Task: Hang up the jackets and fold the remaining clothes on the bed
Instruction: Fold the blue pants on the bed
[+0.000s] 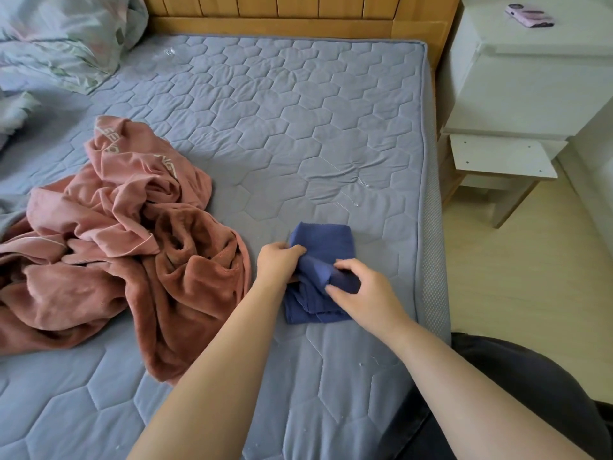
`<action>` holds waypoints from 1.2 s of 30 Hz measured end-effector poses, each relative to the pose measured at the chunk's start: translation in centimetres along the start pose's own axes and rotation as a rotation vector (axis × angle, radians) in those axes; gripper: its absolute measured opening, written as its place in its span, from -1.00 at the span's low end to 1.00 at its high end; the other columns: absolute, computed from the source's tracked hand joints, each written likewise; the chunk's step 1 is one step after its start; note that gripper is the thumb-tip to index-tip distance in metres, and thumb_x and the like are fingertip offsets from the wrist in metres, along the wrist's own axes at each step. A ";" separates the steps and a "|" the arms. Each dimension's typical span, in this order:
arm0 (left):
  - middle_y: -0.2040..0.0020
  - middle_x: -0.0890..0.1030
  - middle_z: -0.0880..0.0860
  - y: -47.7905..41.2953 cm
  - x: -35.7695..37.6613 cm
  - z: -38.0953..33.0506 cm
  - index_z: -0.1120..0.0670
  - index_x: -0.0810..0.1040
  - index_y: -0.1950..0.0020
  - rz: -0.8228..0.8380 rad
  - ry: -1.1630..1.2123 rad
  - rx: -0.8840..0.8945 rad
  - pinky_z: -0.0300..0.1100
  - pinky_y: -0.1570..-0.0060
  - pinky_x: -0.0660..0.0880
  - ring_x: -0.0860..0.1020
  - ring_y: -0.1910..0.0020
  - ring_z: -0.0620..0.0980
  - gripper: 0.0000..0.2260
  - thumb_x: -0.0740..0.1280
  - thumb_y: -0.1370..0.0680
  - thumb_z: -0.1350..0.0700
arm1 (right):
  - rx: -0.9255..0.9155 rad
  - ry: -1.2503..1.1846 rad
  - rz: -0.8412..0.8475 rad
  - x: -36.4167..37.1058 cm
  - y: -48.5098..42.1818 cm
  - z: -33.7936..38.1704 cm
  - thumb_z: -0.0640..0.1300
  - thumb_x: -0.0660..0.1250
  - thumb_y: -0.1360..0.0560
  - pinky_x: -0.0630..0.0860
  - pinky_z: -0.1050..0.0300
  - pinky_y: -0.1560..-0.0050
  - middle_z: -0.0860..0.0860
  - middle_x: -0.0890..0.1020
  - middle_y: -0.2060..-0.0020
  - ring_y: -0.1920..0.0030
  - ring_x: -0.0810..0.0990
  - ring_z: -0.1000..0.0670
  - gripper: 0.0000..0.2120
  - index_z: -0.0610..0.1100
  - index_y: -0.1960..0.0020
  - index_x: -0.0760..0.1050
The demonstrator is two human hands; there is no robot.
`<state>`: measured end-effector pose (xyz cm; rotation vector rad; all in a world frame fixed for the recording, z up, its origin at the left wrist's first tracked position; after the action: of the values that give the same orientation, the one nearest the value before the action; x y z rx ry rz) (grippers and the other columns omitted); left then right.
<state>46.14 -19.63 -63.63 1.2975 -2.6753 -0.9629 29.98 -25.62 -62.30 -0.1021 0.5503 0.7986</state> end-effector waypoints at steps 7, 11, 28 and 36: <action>0.28 0.53 0.12 -0.1 -2.0 2.7 0.14 0.50 0.16 -0.090 0.289 -0.186 -0.15 0.39 0.45 0.50 0.34 0.06 -0.91 0.30 -0.54 0.23 | -0.445 0.427 -0.071 1.6 0.9 1.6 -0.30 0.16 -0.40 0.56 -0.10 -0.13 -0.14 0.64 -0.12 -0.14 0.62 -0.13 -0.63 -0.25 -0.13 0.60; 0.29 0.54 0.15 -0.6 -3.0 4.2 0.16 0.47 0.31 -0.205 -0.021 0.005 -0.15 0.28 0.37 0.50 0.26 0.08 -0.79 0.28 -0.53 0.20 | -0.553 0.701 0.057 3.9 1.2 1.3 -0.22 0.04 -0.37 0.54 -0.09 -0.09 -0.11 0.63 -0.14 -0.13 0.62 -0.10 -0.51 -0.14 -0.16 0.61; 0.00 0.67 0.15 -1.7 0.1 4.1 0.19 0.53 -0.21 0.151 0.169 -0.215 -0.02 -0.01 0.58 0.64 0.02 0.14 -0.59 0.49 -0.43 0.06 | 0.292 -0.271 -0.343 0.7 0.4 -3.0 -0.09 0.34 -0.53 0.37 0.28 -0.11 -0.03 0.55 -0.17 -0.16 0.53 0.01 -0.66 -0.20 -0.25 0.47; -0.06 0.63 0.21 -0.3 4.5 2.4 0.19 0.50 -0.23 0.211 0.478 -0.189 -0.12 0.26 0.51 0.62 0.08 0.08 -0.68 0.30 -0.58 0.02 | 0.675 -0.859 -0.001 0.5 0.2 -4.0 -0.07 0.45 -0.44 0.47 0.11 0.18 -0.11 0.68 0.11 0.16 0.61 -0.06 -0.70 -0.19 -0.11 0.57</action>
<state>42.76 -21.80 -66.83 1.0239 -2.2396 -0.7437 28.38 -26.35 -65.93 0.8305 -0.0248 0.5472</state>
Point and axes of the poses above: each hand's wrist, its own y-axis away from the middle knuckle, its own x-axis out of the palm, z = x × y, the point moved 5 cm from there along -y, towards the middle knuckle
